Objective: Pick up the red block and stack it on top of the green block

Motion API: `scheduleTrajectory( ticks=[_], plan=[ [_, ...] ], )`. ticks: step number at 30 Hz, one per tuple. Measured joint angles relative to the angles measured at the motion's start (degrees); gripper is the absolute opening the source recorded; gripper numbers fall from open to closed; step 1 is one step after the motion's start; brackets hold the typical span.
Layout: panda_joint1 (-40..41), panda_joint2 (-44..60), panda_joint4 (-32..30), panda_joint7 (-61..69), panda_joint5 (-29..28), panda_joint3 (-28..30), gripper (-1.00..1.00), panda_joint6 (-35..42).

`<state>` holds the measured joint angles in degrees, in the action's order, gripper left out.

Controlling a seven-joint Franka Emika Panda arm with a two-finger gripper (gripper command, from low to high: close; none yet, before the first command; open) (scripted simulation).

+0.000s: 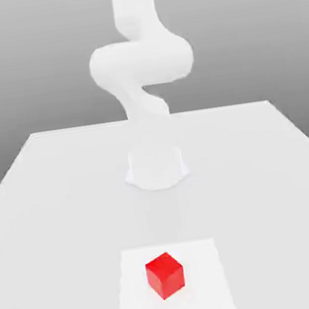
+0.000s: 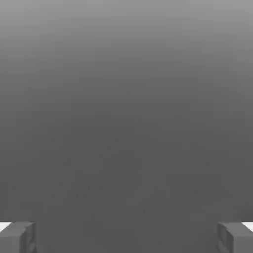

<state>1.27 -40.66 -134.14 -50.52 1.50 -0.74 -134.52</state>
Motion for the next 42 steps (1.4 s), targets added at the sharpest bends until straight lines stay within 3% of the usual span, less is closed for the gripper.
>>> scheduleTrajectory(
  ticks=[13, 20, 26, 27, 34, 40, 42],
  plan=[
    [6.29, 27.36, -12.44, -28.23, 3.15, -6.09, 0.0, -14.47],
    [8.22, 41.97, -19.1, -47.74, -1.49, -7.1, 0.0, -22.35],
    [6.42, 54.47, -18.71, -54.24, -6.63, -4.22, 0.0, -32.08],
    [5.76, 56.25, -18.45, -54.49, -6.93, -3.49, -1.0, -33.57],
    [5.66, 56.56, -18.42, -54.66, -7.11, -3.36, -1.0, -33.96],
    [6.93, 46.18, -19.6, -51.29, -3.17, -5.08, -1.0, -24.8],
    [8.94, 46.57, -16.73, -47.64, -2.68, -4.06, -1.0, -22.3]
  ],
)
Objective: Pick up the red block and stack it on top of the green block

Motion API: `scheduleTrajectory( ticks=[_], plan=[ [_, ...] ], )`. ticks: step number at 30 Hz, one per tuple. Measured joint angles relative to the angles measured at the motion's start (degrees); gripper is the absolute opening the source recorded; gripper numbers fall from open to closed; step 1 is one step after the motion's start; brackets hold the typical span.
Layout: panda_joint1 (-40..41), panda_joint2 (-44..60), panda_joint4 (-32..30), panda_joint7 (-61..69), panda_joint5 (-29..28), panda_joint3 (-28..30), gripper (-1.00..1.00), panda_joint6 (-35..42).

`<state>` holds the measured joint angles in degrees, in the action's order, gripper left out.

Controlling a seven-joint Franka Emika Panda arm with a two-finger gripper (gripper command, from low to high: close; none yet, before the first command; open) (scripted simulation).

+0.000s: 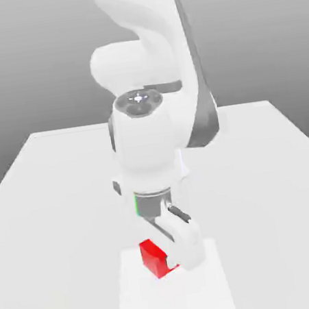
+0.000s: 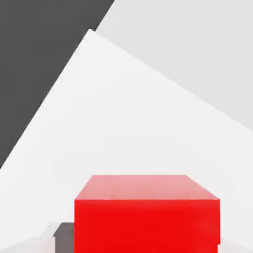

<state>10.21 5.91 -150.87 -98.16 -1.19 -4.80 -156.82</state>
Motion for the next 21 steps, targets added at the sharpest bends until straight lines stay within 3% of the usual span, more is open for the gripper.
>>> scheduleTrajectory(
  ticks=[13, 17, 18, 21],
  plan=[
    [17.11, 12.6, 26.48, 31.19, 2.91, 7.58, -1.0, 13.9],
    [19.41, 19.45, 29.61, 34.84, 3.66, 7.79, -1.0, 10.21],
    [19.5, 20.96, 29.79, 35.08, 3.86, 7.76, 1.0, 8.9],
    [19.5, 20.96, 29.79, 35.08, 3.86, 7.76, 1.0, 8.9]
  ],
)
